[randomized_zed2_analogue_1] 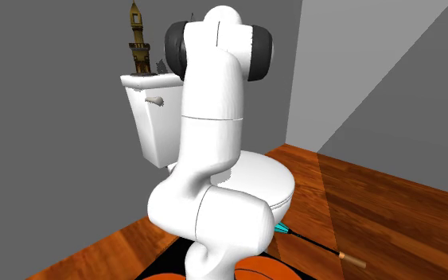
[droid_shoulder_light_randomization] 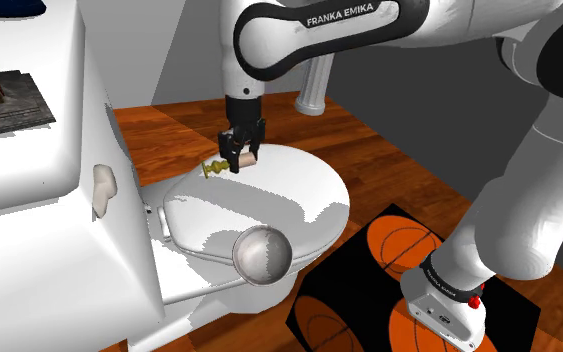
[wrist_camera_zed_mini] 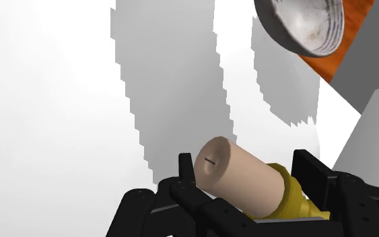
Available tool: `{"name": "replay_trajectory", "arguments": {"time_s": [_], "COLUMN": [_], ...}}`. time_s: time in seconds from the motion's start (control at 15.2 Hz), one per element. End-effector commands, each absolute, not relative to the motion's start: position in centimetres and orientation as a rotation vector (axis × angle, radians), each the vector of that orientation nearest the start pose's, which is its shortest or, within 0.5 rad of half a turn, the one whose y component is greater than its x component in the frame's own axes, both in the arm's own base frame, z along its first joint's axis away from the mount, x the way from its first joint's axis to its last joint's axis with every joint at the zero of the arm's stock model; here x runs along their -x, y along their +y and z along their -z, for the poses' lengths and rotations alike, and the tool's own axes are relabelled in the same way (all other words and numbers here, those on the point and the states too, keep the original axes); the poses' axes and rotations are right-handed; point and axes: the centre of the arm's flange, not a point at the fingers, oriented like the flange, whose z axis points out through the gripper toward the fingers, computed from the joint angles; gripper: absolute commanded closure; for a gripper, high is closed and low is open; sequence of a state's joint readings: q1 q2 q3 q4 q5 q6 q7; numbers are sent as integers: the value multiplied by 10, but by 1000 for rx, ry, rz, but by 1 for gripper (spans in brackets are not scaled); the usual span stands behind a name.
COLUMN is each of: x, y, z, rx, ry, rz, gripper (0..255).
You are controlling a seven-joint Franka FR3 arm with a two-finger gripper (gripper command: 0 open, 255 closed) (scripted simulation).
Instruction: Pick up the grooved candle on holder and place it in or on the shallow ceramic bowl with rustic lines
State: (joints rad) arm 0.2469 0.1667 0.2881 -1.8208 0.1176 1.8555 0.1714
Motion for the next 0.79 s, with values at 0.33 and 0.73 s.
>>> {"name": "replay_trajectory", "arguments": {"time_s": [0.33, 0.73], "x": [-441, -363], "y": [312, 323], "z": [-445, -445], "rx": [2987, 2987], "ry": [-486, -486], "rz": [-263, -263], "gripper": [255, 255]}}
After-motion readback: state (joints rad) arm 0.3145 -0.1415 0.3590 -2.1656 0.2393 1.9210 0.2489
